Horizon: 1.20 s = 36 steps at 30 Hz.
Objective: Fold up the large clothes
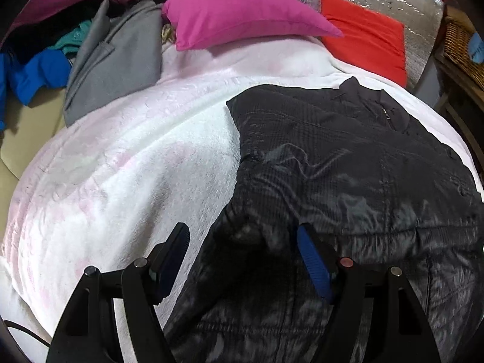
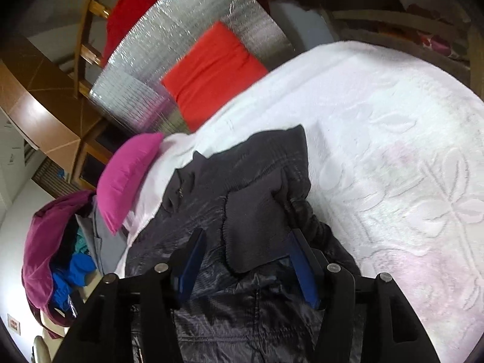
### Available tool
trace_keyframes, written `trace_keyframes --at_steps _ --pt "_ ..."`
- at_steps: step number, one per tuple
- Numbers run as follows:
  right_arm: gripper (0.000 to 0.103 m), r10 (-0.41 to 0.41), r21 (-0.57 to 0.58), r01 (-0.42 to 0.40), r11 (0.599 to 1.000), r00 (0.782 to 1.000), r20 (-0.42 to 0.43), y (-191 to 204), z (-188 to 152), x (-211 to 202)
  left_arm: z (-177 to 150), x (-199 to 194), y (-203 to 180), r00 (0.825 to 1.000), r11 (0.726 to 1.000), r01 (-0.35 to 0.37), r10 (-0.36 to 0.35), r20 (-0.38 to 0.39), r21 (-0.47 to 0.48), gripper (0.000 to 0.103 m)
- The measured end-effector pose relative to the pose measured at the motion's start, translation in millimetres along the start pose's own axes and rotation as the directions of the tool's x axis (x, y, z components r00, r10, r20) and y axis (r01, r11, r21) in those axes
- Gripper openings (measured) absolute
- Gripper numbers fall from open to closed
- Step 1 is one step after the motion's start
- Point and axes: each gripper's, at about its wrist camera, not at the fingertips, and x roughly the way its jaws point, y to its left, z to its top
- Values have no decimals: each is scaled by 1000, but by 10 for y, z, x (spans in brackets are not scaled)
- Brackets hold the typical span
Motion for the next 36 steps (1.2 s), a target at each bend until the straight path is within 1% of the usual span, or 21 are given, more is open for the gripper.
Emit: trace_keyframes --at_steps 4,7,12,16,20,25,27,30,33,36 --pt "61 17 14 -18 1000 999 35 -38 -50 -230 -165 -225 96 999 1000 -11 10 33 9 74" --pt "62 18 16 -19 1000 998 58 -68 -120 -409 -305 -356 261 997 999 -37 37 62 0 74" --pt "64 36 45 -40 998 996 87 -174 -321 -718 -638 -539 600 996 996 -48 53 70 -75 74" --pt "66 43 45 -47 998 994 98 -241 -520 -965 -907 -665 767 995 991 -64 72 70 -117 74" --pt "67 48 43 -53 998 993 106 -361 -708 -1194 -1168 -837 802 992 990 -82 92 90 -114 74" --pt "67 43 65 -50 997 994 102 -532 -944 -1450 -1436 -1070 831 990 993 -64 76 121 -104 74" --pt "67 37 63 -43 997 995 95 -575 -1062 -1540 -1566 -1160 841 989 994 -54 66 131 -96 74" --pt "68 24 52 -27 998 998 62 -640 -1272 -1658 -1754 -1222 834 993 997 -28 36 109 -69 74" --pt "68 21 42 -22 999 1000 20 -703 -1477 -1739 -1905 -1208 841 997 997 48 -45 55 -55 74" --pt "68 13 31 -12 999 1000 -18 -759 -1659 -1804 -1977 -1176 851 992 989 128 -128 3 -73 74"
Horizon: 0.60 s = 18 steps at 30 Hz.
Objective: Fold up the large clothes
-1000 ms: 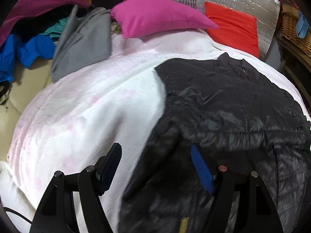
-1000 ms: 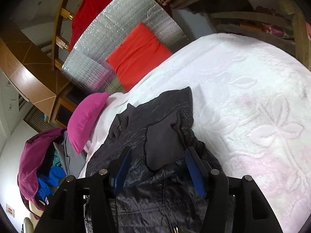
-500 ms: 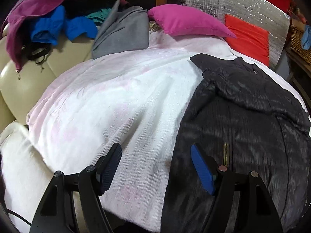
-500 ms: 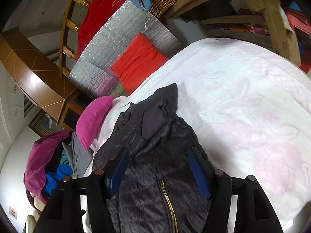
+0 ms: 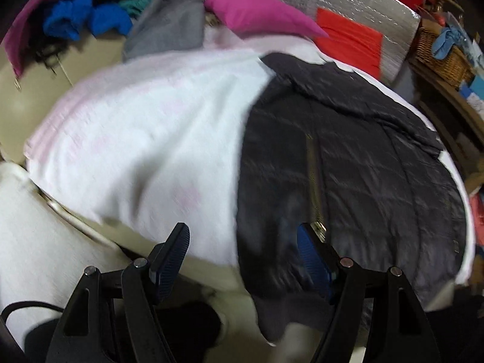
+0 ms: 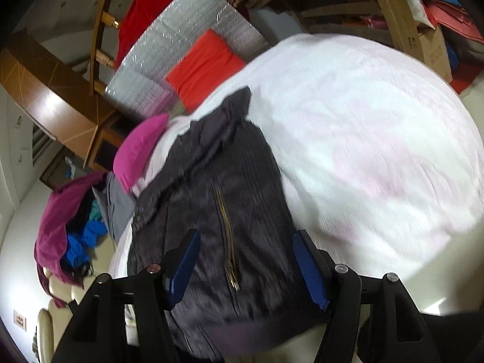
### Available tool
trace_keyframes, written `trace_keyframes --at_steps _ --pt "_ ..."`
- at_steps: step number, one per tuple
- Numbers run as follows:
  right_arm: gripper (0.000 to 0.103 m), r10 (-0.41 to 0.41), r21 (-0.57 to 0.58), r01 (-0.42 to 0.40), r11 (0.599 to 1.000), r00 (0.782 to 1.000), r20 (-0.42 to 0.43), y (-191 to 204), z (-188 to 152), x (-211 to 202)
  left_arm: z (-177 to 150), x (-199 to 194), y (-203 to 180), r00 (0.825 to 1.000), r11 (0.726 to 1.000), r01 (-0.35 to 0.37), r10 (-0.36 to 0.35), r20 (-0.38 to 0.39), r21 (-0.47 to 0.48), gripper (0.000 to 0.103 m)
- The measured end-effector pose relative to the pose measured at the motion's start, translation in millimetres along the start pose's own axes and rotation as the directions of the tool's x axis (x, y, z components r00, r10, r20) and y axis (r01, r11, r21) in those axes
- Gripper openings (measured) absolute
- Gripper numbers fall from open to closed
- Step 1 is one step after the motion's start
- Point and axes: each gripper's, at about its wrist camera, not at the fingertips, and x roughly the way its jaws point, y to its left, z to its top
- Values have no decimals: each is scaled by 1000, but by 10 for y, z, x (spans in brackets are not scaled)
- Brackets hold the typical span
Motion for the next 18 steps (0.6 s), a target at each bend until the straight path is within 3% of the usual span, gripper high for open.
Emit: trace_keyframes --at_steps 5,10,13,16,18 --pt "69 -41 10 42 999 995 -90 -166 -199 -2 -150 30 -75 991 995 105 -104 -86 1 74" --pt "71 -74 -12 74 997 976 -206 -251 -362 162 -324 76 -194 964 980 197 -192 -184 6 74" --pt "72 -109 -52 99 994 956 -271 -253 -481 333 -381 161 -236 946 975 221 -216 -242 -6 74" --pt "72 -133 -60 121 991 953 -272 -254 -522 475 -412 251 -289 942 978 209 -200 -270 4 75" --pt "72 -132 -70 117 991 952 -275 -224 -554 564 -422 347 -326 927 975 224 -215 -307 -6 75"
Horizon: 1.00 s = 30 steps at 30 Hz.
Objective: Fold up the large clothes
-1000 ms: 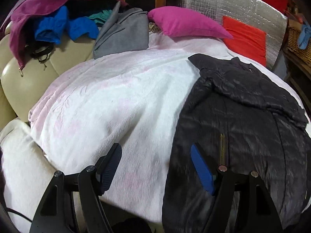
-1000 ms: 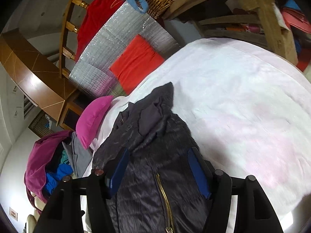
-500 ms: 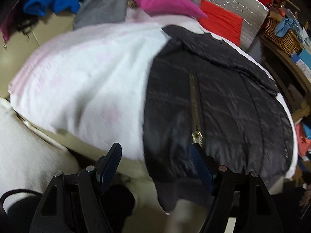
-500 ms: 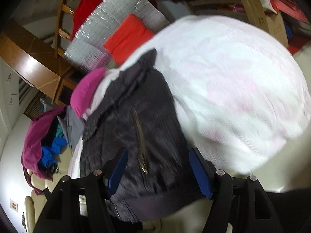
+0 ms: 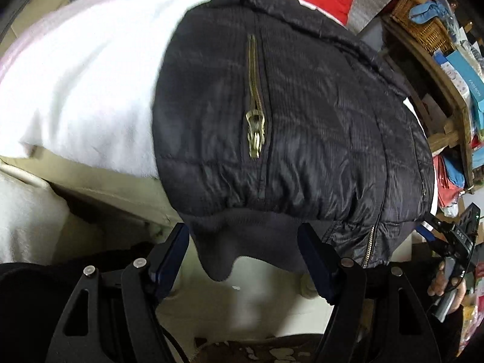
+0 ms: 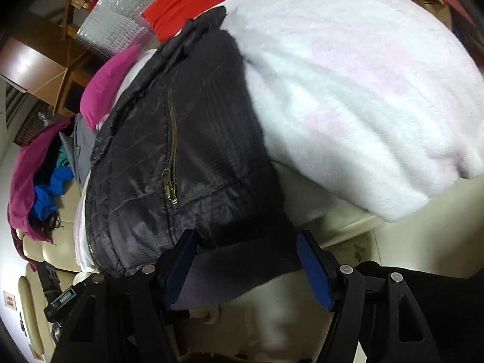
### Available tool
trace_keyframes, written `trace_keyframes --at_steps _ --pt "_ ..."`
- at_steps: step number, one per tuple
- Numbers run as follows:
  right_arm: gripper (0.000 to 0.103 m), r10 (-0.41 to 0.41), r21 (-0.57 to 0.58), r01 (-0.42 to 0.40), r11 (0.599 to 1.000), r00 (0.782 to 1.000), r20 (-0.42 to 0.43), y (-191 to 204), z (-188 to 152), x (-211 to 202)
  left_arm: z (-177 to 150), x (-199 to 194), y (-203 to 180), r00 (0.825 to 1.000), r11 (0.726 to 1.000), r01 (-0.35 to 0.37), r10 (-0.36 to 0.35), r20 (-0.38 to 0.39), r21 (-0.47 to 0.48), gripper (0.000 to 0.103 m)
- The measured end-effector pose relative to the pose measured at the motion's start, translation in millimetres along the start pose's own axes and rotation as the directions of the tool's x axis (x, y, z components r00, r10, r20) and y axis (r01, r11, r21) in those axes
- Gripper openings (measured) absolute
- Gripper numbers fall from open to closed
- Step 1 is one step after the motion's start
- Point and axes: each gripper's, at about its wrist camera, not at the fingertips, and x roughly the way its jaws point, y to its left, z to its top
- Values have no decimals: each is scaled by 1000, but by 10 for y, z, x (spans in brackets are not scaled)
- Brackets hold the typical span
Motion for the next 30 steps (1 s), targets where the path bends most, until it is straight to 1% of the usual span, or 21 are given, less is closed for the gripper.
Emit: trace_keyframes --at_steps 2,3,4,5,6,7,8,9,10,13,14,15,17,18,19,20,21,23,24,28,30 --pt "73 33 -31 -34 999 999 -29 96 -48 101 -31 74 -19 1000 1000 3 -3 -23 1 75" --pt "70 40 -62 -42 997 999 -35 167 -81 130 -37 95 -20 1000 1000 -1 1 -22 0 74" --pt "63 38 -83 -41 996 999 -30 210 -100 137 -33 103 -29 1000 1000 4 -4 -13 1 74" --pt "47 26 -123 -29 992 999 -23 294 -137 129 -47 95 -32 1000 1000 13 -13 -6 1 74" --pt "37 23 -157 -27 987 999 -25 365 -169 108 -31 85 -22 1000 1000 23 -23 0 0 73" --pt "35 33 -187 -37 982 999 -27 421 -199 78 -26 74 -19 1000 1000 27 -27 10 -2 68" --pt "35 49 -216 -54 975 998 -28 468 -223 48 -22 68 -4 1000 1000 24 -24 15 -2 55" --pt "35 63 -246 -68 967 998 -29 515 -243 18 -23 66 27 1000 1000 17 -17 17 -3 47" --pt "35 55 -258 -61 964 998 -29 531 -242 12 -17 72 39 1000 1000 7 -7 17 -8 47" --pt "44 13 -233 -29 972 998 -69 489 -201 145 -14 91 95 1000 1000 -16 16 5 -21 51" --pt "63 9 -195 -29 980 994 -106 452 -177 239 0 134 101 1000 999 -27 26 -10 -29 62" --pt "64 18 -174 -40 984 992 -127 444 -168 300 15 180 108 999 999 -35 34 -28 -36 68" --pt "62 5 -224 -29 974 994 -105 535 -176 346 30 263 116 997 998 -53 50 -56 -46 68" --pt "48 -12 -250 -13 968 995 -97 577 -202 348 29 272 125 997 998 -51 48 -56 -48 67" --pt "39 -41 -302 15 953 996 -83 658 -226 327 34 268 125 998 998 -35 33 -45 -50 67" --pt "29 -57 -329 30 944 996 -72 692 -239 297 38 257 126 999 998 -27 25 -37 -51 58" --pt "25 -62 -335 36 941 996 -66 712 -235 266 44 243 124 999 999 -23 22 -27 -49 40" --pt "15 -43 -332 22 943 998 -55 741 -213 148 66 235 136 999 998 -27 26 -21 -54 20" --pt "14 -34 -339 15 941 998 -50 772 -201 104 71 215 149 1000 998 -18 17 -15 -61 12" --pt "13 -2 -399 -5 917 1000 -18 959 -166 -186 87 43 212 999 996 45 -44 9 -77 8" --pt "13 45 -426 -39 904 999 4 1073 -109 -363 124 -82 209 996 993 85 -84 24 -81 8"
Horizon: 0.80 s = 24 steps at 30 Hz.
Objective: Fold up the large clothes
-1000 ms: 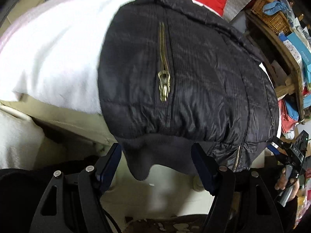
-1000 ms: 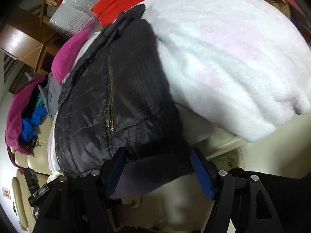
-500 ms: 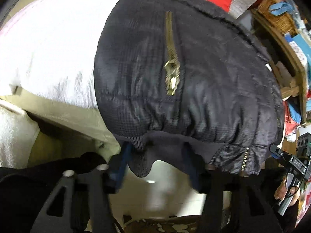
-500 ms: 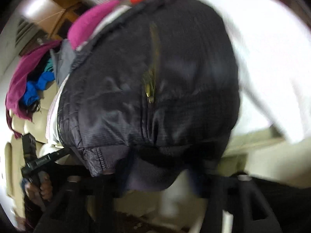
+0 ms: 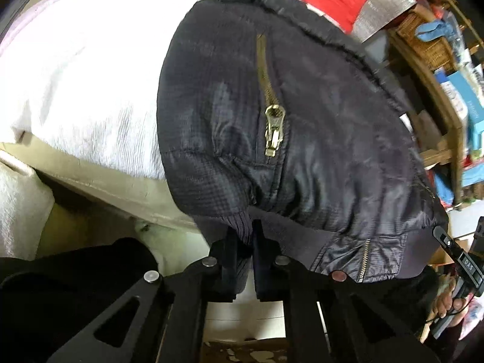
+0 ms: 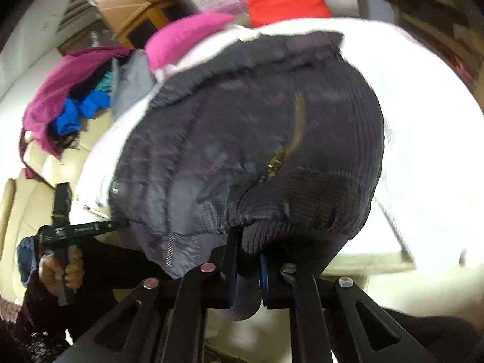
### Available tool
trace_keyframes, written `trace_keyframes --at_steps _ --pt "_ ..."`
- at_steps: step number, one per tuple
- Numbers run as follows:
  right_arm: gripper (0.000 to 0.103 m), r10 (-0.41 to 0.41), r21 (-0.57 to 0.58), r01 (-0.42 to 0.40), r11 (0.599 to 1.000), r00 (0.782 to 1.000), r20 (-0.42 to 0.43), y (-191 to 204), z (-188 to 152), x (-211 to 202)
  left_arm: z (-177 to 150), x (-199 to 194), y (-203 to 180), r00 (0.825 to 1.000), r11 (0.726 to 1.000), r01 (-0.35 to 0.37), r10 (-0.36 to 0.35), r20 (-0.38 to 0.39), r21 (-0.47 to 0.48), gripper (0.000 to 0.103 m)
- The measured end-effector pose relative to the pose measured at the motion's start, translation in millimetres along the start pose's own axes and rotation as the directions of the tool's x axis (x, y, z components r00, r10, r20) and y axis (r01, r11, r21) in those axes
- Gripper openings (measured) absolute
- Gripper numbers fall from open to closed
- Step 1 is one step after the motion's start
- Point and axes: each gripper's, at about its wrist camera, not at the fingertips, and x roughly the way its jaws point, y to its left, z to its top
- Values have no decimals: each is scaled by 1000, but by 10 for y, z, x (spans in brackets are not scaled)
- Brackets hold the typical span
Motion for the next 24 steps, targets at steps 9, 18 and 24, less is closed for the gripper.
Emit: trace_keyframes --at_steps 9,18,24 --pt "12 73 -46 -63 997 962 262 244 678 -475 584 -773 -248 977 987 160 -163 139 35 8" --pt "12 21 -30 -10 999 921 390 110 1939 -339 2084 -1032 -577 943 979 191 -203 264 68 8" --pt "12 -23 49 3 999 910 413 -171 3033 238 3242 -622 -600 935 974 228 -221 278 8 8"
